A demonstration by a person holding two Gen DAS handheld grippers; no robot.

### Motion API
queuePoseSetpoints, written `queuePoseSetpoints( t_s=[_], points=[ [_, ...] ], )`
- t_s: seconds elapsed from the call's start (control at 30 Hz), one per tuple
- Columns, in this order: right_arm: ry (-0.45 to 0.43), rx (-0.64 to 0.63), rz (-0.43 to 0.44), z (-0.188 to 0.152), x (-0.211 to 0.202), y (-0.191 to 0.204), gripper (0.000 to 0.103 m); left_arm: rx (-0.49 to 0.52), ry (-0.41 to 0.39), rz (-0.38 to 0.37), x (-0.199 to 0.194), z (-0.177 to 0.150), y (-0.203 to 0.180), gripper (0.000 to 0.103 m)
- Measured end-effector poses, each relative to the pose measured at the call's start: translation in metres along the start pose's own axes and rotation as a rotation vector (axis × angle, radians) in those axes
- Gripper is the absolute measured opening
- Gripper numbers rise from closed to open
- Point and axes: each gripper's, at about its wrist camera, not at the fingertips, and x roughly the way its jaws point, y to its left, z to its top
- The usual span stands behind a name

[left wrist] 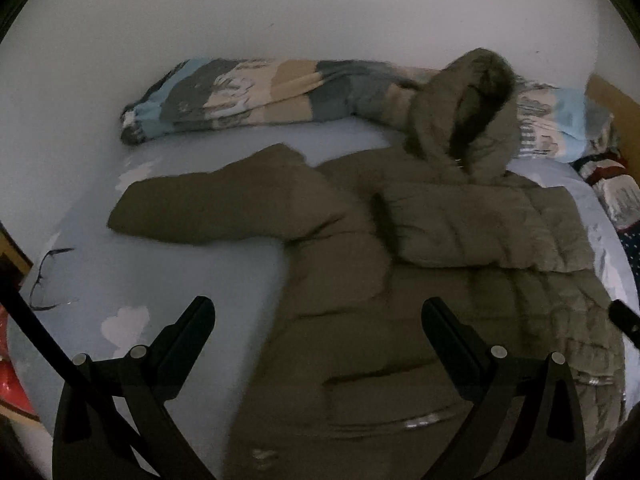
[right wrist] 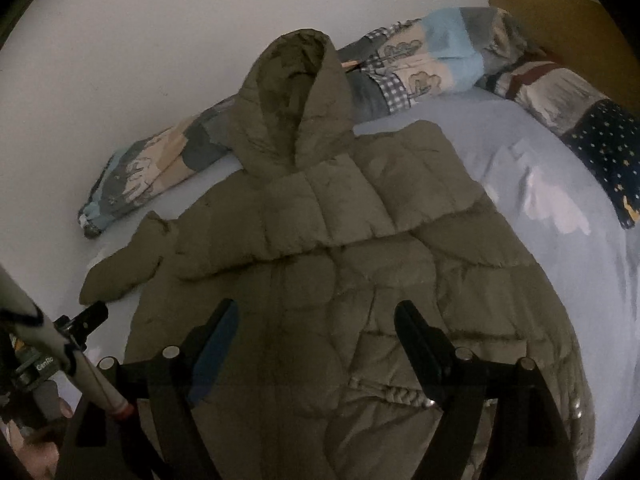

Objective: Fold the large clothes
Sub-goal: 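Grasp the other sleeve cuff, near the glasses, with the left gripper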

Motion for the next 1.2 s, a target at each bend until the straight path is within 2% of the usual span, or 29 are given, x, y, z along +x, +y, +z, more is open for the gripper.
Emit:
queuePoseSetpoints(
  t_s=[0.1, 0.2, 0.33, 0.4, 0.47, 0.5, 0.53, 0.6, 0.67, 0.73, 0.9, 0.97, 1.03, 1.2],
  points=[
    [0.002, 0.022, 0.020, 0.004, 0.004, -0.003, 0.084, -0.065, 0.049, 0.009, 0.012, 0.012, 0.033, 0.103],
    [-0.003, 0.041, 0.014, 0.008, 0.006, -0.008, 0.084, -0.193, 0.086, -0.005, 0.023, 0.030, 0.083, 0.103],
    [-0.003, 0.069, 0.050, 0.014, 0.005, -0.013, 0.084, -0.379, 0.149, -0.047, 0.045, 0.053, 0.166, 0.103],
    [-0.004, 0.079, 0.075, 0.016, 0.002, -0.015, 0.084, -0.477, 0.156, -0.021, 0.057, 0.059, 0.212, 0.102],
    [-0.003, 0.077, 0.080, 0.017, 0.000, -0.016, 0.084, -0.541, 0.169, -0.007, 0.071, 0.065, 0.252, 0.091],
    [-0.007, 0.075, 0.078, 0.017, 0.000, -0.016, 0.084, -0.564, 0.176, -0.010, 0.076, 0.066, 0.265, 0.074],
    [-0.010, 0.072, 0.072, 0.016, 0.000, -0.016, 0.084, -0.597, 0.183, -0.024, 0.082, 0.067, 0.279, 0.063],
    [-0.010, 0.067, 0.058, 0.015, 0.002, -0.015, 0.084, -0.684, 0.182, -0.068, 0.094, 0.066, 0.310, 0.063],
    [-0.005, 0.069, 0.061, 0.014, 0.003, -0.015, 0.084, -0.755, 0.175, -0.079, 0.107, 0.063, 0.335, 0.063],
    [-0.003, 0.065, 0.066, 0.013, 0.004, -0.013, 0.084, -0.809, 0.171, -0.080, 0.120, 0.058, 0.351, 0.062],
    [-0.001, 0.018, 0.053, 0.008, 0.010, -0.006, 0.084, -0.956, 0.135, -0.156, 0.150, 0.040, 0.386, 0.059],
    [0.005, 0.012, 0.056, 0.006, 0.012, -0.005, 0.084, -0.989, 0.115, -0.165, 0.162, 0.034, 0.394, 0.056],
    [0.002, 0.005, 0.052, 0.005, 0.013, -0.004, 0.084, -1.006, 0.115, -0.156, 0.172, 0.032, 0.399, 0.050],
    [-0.002, -0.010, 0.056, 0.003, 0.014, -0.003, 0.084, -1.056, 0.077, -0.173, 0.198, 0.029, 0.406, 0.048]
  ],
)
